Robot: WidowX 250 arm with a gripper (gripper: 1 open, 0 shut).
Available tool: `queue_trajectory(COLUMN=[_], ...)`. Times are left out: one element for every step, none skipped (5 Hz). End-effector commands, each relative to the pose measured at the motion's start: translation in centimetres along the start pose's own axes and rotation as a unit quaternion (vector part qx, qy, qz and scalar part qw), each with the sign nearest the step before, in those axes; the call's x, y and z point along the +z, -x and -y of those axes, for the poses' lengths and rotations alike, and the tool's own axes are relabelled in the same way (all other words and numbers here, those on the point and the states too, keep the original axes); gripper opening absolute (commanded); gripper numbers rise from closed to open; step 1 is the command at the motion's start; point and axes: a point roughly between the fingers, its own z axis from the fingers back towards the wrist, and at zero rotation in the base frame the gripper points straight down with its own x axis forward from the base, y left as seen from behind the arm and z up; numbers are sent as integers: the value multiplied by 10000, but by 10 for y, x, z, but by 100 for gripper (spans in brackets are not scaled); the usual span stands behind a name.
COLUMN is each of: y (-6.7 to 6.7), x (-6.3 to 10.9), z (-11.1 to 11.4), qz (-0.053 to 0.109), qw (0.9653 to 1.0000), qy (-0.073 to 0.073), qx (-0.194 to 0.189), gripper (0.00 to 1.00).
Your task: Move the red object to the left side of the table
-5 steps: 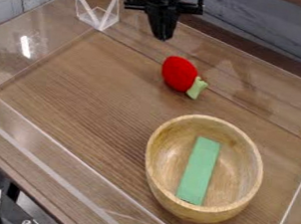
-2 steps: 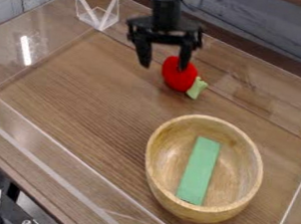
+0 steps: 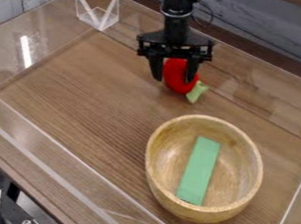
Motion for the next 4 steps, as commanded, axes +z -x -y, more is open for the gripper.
queue_trajectory(y=[-10,-11,-12,-20], x=[19,45,75,98], z=[-5,-1,1,-6], qz=[242,376,526,663], qw=[9993,9983,9961,9926], qy=[90,300,545,706], qx=[260,342,456,725], gripper=[0,0,0,0])
